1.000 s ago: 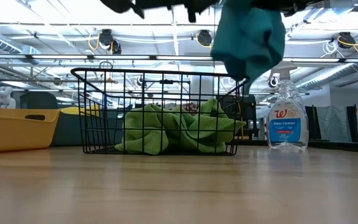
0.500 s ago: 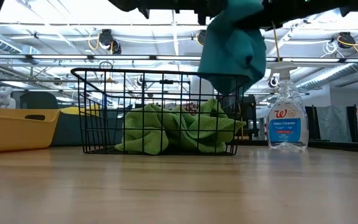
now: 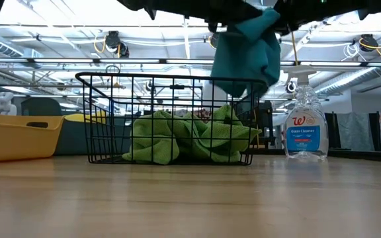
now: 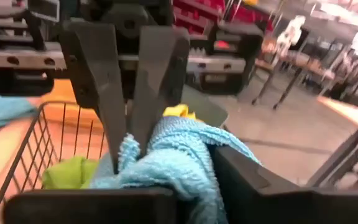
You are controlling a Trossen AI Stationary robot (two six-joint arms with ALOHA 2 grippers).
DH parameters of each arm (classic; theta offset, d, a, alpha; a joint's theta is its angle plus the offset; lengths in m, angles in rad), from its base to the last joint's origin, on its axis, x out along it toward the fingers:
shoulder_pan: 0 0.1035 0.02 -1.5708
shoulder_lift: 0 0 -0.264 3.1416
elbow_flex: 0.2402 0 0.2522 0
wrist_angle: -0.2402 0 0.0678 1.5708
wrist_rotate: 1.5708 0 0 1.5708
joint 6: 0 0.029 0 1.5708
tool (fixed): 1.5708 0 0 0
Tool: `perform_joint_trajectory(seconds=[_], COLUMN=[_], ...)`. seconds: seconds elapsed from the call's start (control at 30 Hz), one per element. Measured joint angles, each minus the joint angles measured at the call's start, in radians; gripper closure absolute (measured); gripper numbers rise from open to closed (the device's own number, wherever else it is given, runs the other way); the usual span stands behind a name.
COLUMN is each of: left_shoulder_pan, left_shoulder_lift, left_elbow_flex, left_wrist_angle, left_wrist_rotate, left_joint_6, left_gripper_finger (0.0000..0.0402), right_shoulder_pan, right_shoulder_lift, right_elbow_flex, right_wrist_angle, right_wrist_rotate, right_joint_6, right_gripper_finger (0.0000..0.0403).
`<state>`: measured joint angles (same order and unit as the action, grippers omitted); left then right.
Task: Sort microfiber towel by color & place in baskets
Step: Put the top blue microfiber towel into the yellow bin
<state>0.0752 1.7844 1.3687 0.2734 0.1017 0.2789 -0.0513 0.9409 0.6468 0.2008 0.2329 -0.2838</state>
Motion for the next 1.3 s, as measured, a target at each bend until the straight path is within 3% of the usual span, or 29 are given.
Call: perform_joint_trajectory(seconds=[0.43,0.73,0.83,1.0,1.1,1.2,1.3], left_shoulder_pan=[0.036,0.042,0.042,0.035,0.029,0.019,-0.001], left_shoulder_lift=[-0.087,-0.132,-0.150,-0.151,-0.151,-0.151,-0.151], left_elbow_flex=[-0.004,-0.004,-0.002,-0.002,-0.002,-0.002,-0.002], left_wrist_angle=[-0.134,-0.148,-0.151,-0.147,-0.136,-0.110,-0.093], left_wrist_rotate=[-0.040,-0.034,-0.016,0.022,0.024,0.046,0.104], left_joint_6=[0.023,0.026,0.041,0.042,0.042,0.041,0.033], left_gripper_finger=[0.0398,0.0399,0.0399,0.0400,0.0400,0.0400,0.0400], right_shoulder_pan=[0.000,0.000,0.000,0.001,-0.008,-0.018,-0.040], right_shoulder_lift=[-0.024,-0.045,-0.030,0.001,0.041,0.095,0.147], right_elbow_flex=[0.003,0.000,-0.024,-0.087,-0.103,-0.103,-0.104], right_wrist_angle=[-0.231,-0.372,-0.347,-0.142,-0.025,0.043,0.099], right_wrist_rotate=[0.000,-0.025,-0.055,-0.061,-0.113,-0.134,-0.131], right_joint_6=[0.241,0.324,0.322,0.243,0.215,0.211,0.186], right_gripper_finger=[0.0189,0.0130,0.0124,0.0139,0.0174,0.0237,0.0325])
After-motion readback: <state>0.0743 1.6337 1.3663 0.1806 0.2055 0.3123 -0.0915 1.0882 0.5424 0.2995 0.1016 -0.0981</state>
